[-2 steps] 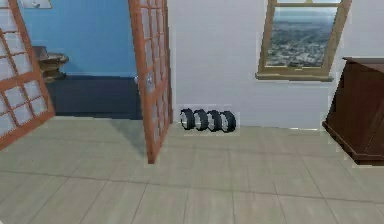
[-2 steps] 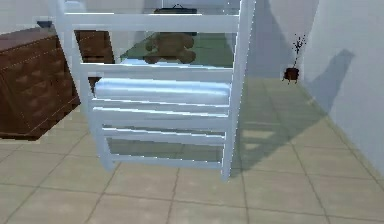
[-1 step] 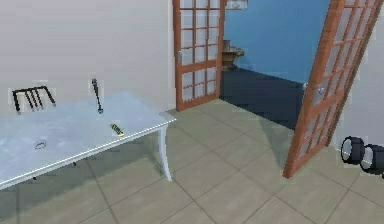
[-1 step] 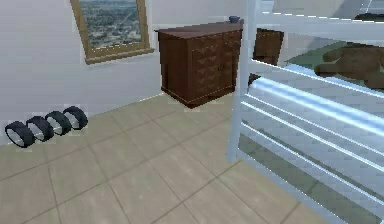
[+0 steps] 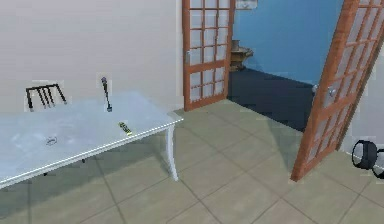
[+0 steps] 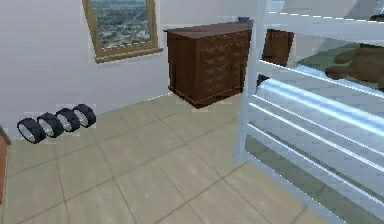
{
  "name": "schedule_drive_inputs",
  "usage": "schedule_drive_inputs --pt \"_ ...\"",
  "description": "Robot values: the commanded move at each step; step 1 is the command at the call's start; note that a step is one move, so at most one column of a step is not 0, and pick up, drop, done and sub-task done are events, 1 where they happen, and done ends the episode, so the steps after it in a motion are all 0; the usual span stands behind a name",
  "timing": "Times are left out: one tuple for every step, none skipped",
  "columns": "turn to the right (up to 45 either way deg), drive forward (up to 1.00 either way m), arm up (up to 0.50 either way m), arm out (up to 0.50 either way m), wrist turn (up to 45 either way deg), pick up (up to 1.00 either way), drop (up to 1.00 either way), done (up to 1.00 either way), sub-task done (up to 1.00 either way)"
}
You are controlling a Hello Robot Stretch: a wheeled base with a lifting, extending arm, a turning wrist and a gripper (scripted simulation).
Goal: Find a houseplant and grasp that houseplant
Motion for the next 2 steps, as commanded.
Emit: schedule_drive_inputs --pt "0.0 0.25 0.00 0.00 0.0 0.00 0.00 0.00 0.00" --pt "15.0 0.00 0.00 0.00 0.0 0.00 0.00 0.00 0.00"
